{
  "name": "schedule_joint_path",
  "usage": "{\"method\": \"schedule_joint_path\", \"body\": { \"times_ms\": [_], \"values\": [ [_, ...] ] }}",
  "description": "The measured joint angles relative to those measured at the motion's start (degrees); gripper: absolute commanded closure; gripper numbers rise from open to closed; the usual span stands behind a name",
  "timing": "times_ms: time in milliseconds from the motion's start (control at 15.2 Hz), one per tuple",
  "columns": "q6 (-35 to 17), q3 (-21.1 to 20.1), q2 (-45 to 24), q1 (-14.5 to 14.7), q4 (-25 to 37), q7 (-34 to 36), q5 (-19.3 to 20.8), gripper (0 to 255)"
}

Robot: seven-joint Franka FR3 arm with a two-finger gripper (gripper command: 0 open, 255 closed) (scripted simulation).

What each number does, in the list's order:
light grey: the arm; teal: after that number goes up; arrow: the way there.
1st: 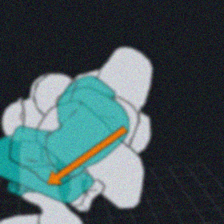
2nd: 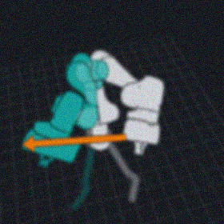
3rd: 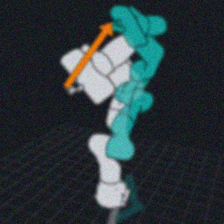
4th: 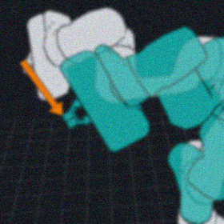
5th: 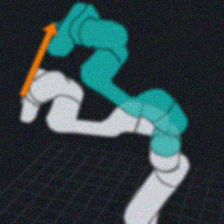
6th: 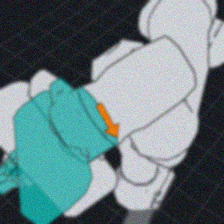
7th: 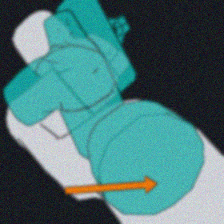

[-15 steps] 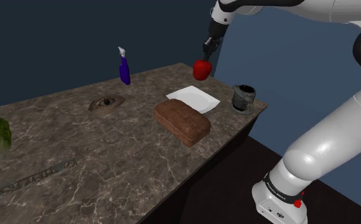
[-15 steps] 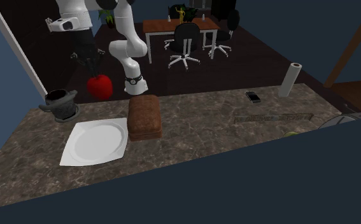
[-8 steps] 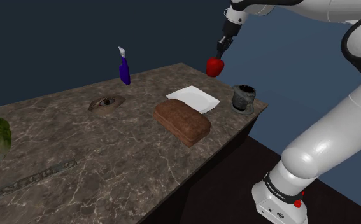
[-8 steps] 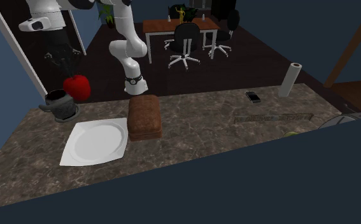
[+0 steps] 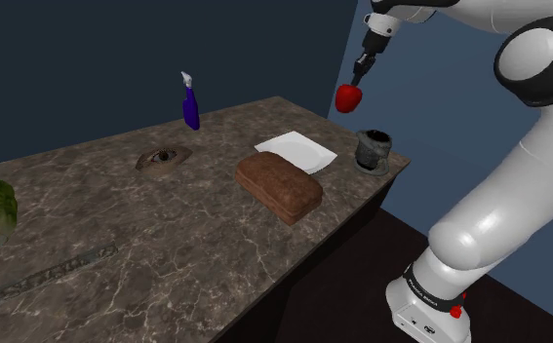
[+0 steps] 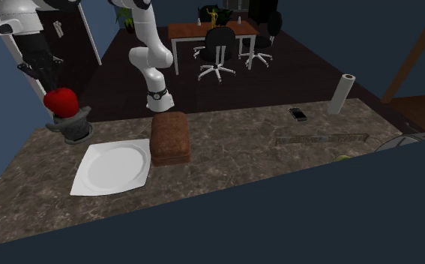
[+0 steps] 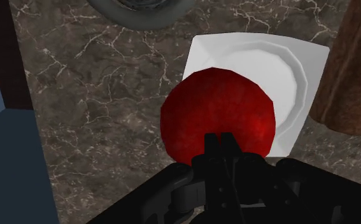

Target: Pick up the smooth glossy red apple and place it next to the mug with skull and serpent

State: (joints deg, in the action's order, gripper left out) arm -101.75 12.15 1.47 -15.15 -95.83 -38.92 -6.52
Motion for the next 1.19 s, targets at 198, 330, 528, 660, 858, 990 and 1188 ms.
{"method": "schedule_joint_path", "body": {
  "times_ms": [198,330,528,660,858,990,1188],
  "values": [
    [1.3,2.2,-3.5,-2.1,4.1,-4.3,-1.3,255],
    [2.1,3.4,-5.2,-3.6,6.2,-6.9,-2.1,255],
    [4.2,5.3,-10.1,-6.4,12.4,-11.3,-4.2,255],
    [5.3,6.3,-12.9,-8.2,15.7,-13.8,-5.4,255],
    [8.9,7.5,-18.9,-12.0,24.4,-17.5,-7.9,255],
    [10.9,8.0,-22.7,-14.5,29.6,-19.6,-9.5,255],
    [10.3,8.1,-24.3,-15.4,30.4,-20.6,-10.1,255]
  ]
}}
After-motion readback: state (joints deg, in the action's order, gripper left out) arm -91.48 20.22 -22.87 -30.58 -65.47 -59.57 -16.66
